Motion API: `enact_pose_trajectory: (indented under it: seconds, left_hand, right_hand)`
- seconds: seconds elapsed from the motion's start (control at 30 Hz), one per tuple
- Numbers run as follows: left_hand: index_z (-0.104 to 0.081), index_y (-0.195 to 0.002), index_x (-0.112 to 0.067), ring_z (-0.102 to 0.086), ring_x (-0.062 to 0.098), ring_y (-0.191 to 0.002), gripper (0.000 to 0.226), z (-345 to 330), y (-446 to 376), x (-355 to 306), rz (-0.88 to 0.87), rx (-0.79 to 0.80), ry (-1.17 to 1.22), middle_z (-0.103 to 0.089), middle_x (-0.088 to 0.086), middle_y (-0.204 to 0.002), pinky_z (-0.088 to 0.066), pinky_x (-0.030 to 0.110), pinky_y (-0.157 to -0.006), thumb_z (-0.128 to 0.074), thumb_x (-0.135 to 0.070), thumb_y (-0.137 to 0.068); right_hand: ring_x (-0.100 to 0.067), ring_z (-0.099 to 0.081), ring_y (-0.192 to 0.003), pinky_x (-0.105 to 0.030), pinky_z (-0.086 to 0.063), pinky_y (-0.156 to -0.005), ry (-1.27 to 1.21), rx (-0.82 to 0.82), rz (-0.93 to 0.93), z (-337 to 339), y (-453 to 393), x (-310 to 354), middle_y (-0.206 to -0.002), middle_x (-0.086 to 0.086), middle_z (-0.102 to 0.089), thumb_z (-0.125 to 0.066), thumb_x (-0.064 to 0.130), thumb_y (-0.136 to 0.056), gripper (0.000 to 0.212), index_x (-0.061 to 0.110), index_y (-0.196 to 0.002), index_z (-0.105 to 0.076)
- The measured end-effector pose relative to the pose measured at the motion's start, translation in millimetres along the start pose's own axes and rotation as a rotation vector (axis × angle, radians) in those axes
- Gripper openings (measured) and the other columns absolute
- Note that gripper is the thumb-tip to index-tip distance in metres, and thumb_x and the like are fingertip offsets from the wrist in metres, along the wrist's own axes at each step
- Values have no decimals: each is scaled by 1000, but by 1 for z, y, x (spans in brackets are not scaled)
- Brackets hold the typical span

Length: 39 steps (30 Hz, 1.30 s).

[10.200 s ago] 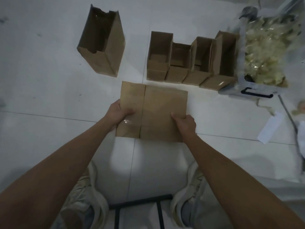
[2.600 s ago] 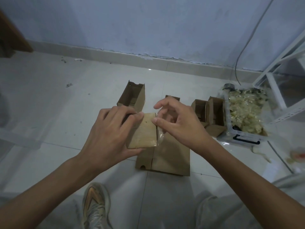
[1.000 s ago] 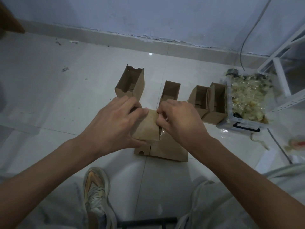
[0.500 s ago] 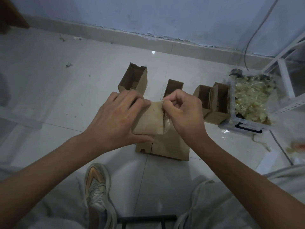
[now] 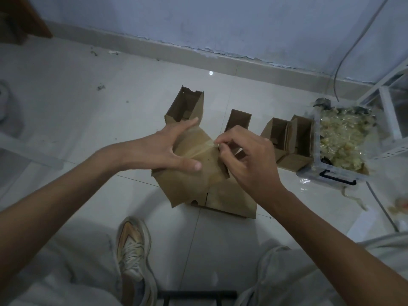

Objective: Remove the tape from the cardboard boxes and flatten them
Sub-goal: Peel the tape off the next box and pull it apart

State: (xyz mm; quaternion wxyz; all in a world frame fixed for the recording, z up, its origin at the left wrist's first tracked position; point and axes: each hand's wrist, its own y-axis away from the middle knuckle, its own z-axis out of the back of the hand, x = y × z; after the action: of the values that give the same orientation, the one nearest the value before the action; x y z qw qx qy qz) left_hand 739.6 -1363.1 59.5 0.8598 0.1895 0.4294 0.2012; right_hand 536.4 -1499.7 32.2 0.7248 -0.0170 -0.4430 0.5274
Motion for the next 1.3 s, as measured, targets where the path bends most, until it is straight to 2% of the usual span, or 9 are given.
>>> enact_pose_trajectory:
  seconds: [0.13, 0.27, 0.4, 0.57, 0.7, 0.93, 1.1, 1.2, 1.3]
  left_hand:
    - [-13, -153, -61, -47, 24, -130, 112, -16, -4, 3, 40, -140, -226, -41, -1, -146, -47, 48, -106, -60, -93, -56]
    - [-13, -153, -59, -41, 28, -131, 114, -19, -4, 4, 53, -252, -478, -40, 5, -146, -37, 54, -106, -47, -99, -51]
    - [-13, -153, -55, -38, 29, -134, 113, -21, -4, 6, 59, -265, -570, -38, 6, -149, -35, 54, -106, -46, -98, -53]
    - [-14, -156, -50, -33, 31, -136, 112, -22, -1, 2, 2, -376, -749, -30, 7, -152, -33, 56, -110, -56, -93, -61]
    - [-17, -156, -44, -30, 34, -138, 112, -28, 2, 0, -28, -461, -891, -28, 12, -154, -33, 58, -107, -50, -92, -60]
    - [-20, -155, -45, -35, 36, -134, 112, -26, 1, -2, -7, -533, -795, -32, 13, -150, -33, 57, -105, -55, -91, -59]
    - [-22, -153, -45, -34, 36, -135, 114, -28, 0, -1, 19, -538, -829, -33, 13, -150, -33, 57, -104, -51, -93, -55]
    - [-23, -154, -44, -35, 36, -134, 113, -30, 0, 0, 26, -542, -837, -34, 14, -149, -34, 56, -103, -48, -94, -55]
    - [-25, -154, -42, -35, 36, -134, 114, -31, -1, 0, 12, -546, -883, -34, 15, -149, -34, 57, -103, -52, -93, -56]
  right_hand:
    - [-10, -65, -77, -33, -58, -62, 7, 103, -57, 0, 2, -1, -89, 9, -66, -60, 15, -95, 9, 16, -92, -68]
    - [-10, -65, -82, -40, -60, -69, 13, 328, -157, 0, 3, 1, -90, 13, -64, -53, 42, -87, 20, 26, -95, -61]
    - [-6, -65, -87, -36, -61, -72, 144, 448, -100, -1, 3, -4, -98, 17, -62, -67, 50, -95, 21, 33, -99, -56]
    - [-6, -61, -90, -39, -60, -76, 120, 494, -119, -1, 0, -10, -102, 18, -58, -66, 41, -98, 11, 31, -94, -63]
    - [-6, -58, -87, -39, -58, -78, 95, 516, -268, -6, 2, -7, -98, 18, -56, -69, 35, -98, 13, 32, -87, -64]
    - [-23, -70, -77, -37, -63, -74, -526, 301, -736, -11, 5, -11, -81, -7, -72, -61, 12, -103, 16, 4, -95, -71]
    - [-19, -69, -84, -36, -60, -71, -464, 320, -676, -15, 3, -10, -89, -3, -70, -60, 28, -105, 20, 16, -92, -69]
    - [-11, -64, -75, -33, -56, -64, -95, 364, -494, -19, 2, -13, -81, 10, -68, -69, 57, -91, 28, 29, -89, -64]
    - [-5, -55, -68, -31, -51, -61, 293, 466, -196, -16, -2, -12, -78, 15, -59, -54, 57, -101, 28, 31, -91, -53]
